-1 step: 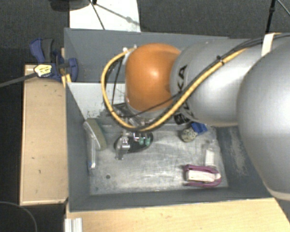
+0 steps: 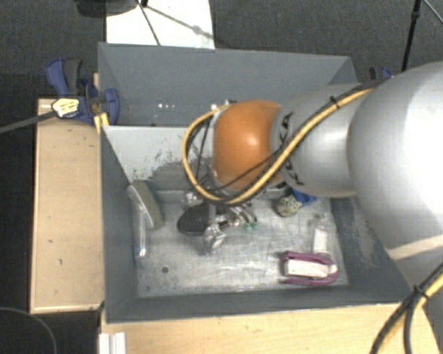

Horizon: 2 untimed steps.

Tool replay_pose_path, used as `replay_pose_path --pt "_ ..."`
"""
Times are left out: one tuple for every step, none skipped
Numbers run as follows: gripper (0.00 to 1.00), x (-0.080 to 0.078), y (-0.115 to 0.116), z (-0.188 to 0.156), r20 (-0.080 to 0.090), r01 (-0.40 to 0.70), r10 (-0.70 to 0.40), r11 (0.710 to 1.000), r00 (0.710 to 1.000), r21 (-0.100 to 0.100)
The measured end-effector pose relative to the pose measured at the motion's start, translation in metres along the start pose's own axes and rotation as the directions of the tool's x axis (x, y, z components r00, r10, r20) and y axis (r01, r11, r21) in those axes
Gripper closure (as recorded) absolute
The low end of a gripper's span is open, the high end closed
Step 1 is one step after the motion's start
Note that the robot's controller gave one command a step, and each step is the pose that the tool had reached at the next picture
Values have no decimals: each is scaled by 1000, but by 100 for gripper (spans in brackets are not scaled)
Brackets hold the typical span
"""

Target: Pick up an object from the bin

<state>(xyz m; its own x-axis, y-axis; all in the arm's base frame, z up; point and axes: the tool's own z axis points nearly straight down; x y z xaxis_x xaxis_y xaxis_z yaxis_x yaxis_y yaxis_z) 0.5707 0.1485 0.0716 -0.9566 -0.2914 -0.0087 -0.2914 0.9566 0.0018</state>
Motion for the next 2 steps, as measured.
replay_pose_path --pt "100 0 2 -2 1 -1 1 1000 1000 -1" --pt "100 14 -3 -142 0 82 -82 997 997 2"
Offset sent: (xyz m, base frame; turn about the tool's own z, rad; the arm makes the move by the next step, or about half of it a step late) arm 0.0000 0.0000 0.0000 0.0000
